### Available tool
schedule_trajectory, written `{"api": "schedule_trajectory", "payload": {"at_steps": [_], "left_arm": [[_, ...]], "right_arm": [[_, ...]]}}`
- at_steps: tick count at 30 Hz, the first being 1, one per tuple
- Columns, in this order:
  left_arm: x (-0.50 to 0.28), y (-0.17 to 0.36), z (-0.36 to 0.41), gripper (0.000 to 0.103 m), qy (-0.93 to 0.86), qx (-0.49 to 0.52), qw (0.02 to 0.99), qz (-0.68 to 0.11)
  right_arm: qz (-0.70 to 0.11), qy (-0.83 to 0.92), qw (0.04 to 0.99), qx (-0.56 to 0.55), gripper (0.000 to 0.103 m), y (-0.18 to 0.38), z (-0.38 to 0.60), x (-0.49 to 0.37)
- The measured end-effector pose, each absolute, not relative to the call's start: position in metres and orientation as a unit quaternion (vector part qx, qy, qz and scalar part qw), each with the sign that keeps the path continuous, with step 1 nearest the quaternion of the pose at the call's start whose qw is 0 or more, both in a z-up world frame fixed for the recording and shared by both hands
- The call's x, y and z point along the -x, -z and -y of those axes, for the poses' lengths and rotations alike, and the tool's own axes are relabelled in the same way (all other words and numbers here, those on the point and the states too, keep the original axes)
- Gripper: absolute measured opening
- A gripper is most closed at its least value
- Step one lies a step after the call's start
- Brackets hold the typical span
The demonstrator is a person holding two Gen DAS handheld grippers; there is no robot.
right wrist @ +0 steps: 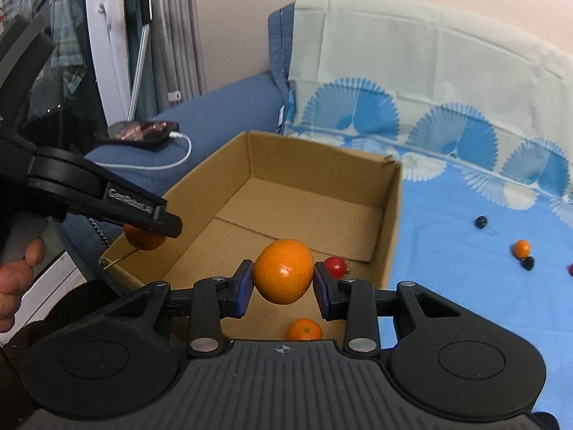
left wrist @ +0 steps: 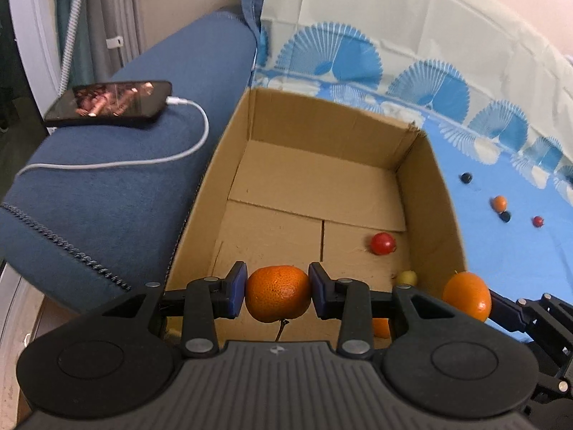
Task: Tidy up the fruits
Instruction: 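Carry both tangerines over the cardboard box with both tools, then open both tools to drop the tangerines into the box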
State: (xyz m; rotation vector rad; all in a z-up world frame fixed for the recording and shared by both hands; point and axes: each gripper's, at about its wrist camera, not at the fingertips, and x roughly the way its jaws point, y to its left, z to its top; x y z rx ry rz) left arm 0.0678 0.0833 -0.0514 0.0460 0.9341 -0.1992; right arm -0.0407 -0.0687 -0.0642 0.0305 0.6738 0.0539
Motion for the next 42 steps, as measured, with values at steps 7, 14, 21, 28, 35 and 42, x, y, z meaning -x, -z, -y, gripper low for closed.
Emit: {"api": "schedule_trajectory", "payload": {"at_steps": [7,14,21,28,35,42], "left_arm": [[-0.094,0.085,-0.071,0.042,0.099,-0.047,0.873,-0.475],[-0.111,0.112,-0.064,0.042,0.103,-0.066,0.859,-0.497],[-0.121,0.129,-0.062,0.042,0.099,-0.085,0.850,-0.511],[-0.121,0.118,-0.059,0.102,0.101,-0.077,0.863,-0.489],[-0.097,0.088,-0.063,0.103,0.106,-0.101,0.879,-0.453],[-0.035,0.061,-0.083,0.103,0.069,-0.077,0.889,-0.447]], "right_arm": [[-0.370,-0.035,0.928,-0.021,0.037,0.092,0.069,0.010],[-0.403,-0.040,0.914,-0.017,0.037,0.114,0.070,-0.003],[-0.414,-0.038,0.909,0.005,0.037,0.128,0.066,-0.013],[-0.395,-0.035,0.918,0.022,0.062,0.118,0.068,-0.018],[-0.390,-0.035,0.920,0.015,0.090,0.093,0.070,0.002],[-0.394,-0.009,0.918,-0.026,0.092,0.068,0.076,0.050]]}}
